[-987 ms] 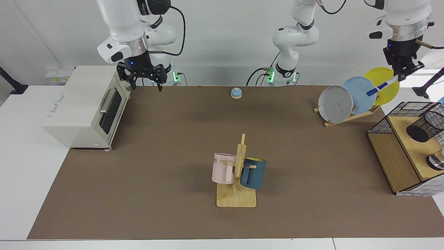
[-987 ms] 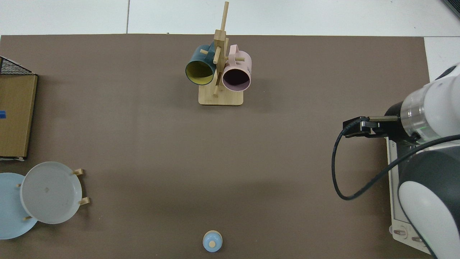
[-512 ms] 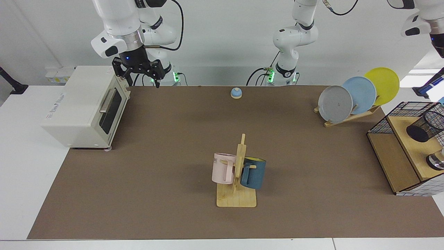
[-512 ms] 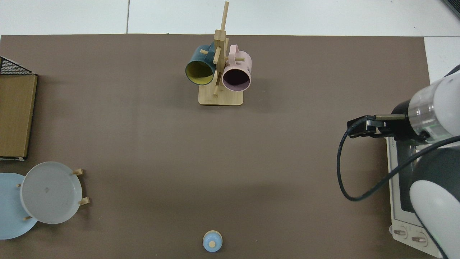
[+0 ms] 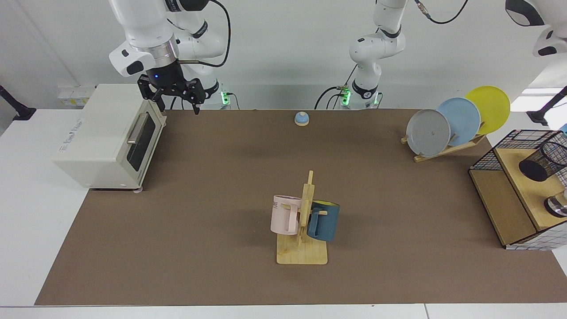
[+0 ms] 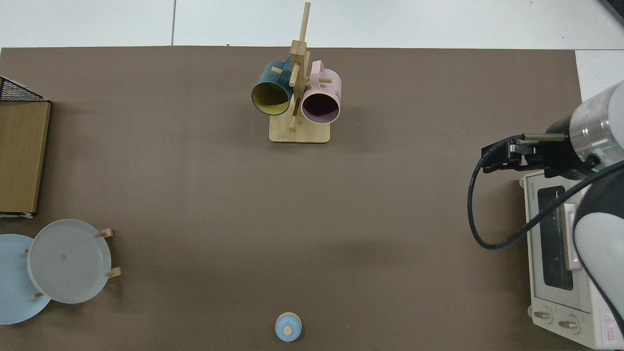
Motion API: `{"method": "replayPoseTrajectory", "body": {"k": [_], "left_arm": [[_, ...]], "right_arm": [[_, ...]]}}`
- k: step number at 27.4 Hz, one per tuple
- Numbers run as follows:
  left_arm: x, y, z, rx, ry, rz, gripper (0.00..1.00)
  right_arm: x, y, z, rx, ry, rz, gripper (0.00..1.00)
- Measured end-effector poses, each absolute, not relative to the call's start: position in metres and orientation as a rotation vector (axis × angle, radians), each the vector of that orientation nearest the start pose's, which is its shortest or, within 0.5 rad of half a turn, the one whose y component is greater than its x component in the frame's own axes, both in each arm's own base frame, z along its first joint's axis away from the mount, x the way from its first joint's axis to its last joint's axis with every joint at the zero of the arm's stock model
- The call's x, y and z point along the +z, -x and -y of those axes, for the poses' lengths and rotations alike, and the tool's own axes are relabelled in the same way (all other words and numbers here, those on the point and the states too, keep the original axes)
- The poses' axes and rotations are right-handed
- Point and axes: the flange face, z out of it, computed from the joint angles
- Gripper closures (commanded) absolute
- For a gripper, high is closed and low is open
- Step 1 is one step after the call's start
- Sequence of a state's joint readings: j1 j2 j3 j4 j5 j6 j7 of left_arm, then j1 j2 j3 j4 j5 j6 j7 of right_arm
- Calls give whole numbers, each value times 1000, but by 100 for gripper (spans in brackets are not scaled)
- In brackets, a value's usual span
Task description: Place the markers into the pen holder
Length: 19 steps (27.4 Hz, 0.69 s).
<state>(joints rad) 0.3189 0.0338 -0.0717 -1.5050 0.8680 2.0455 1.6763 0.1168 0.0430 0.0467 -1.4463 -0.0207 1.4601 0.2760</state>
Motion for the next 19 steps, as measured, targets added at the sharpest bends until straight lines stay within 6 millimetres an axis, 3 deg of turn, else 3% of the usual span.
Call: {"method": "replayPoseTrajectory", "body": {"k": [10,19], "left_arm": [[649,-597,-247,611,1443,-1674,100],[602,-614,-264,678,1425,-1733,100]], "right_arm": [[649,-550,-88,40,3159,-179,0],[649,-550,-89,40,3159,-177,0]]}}
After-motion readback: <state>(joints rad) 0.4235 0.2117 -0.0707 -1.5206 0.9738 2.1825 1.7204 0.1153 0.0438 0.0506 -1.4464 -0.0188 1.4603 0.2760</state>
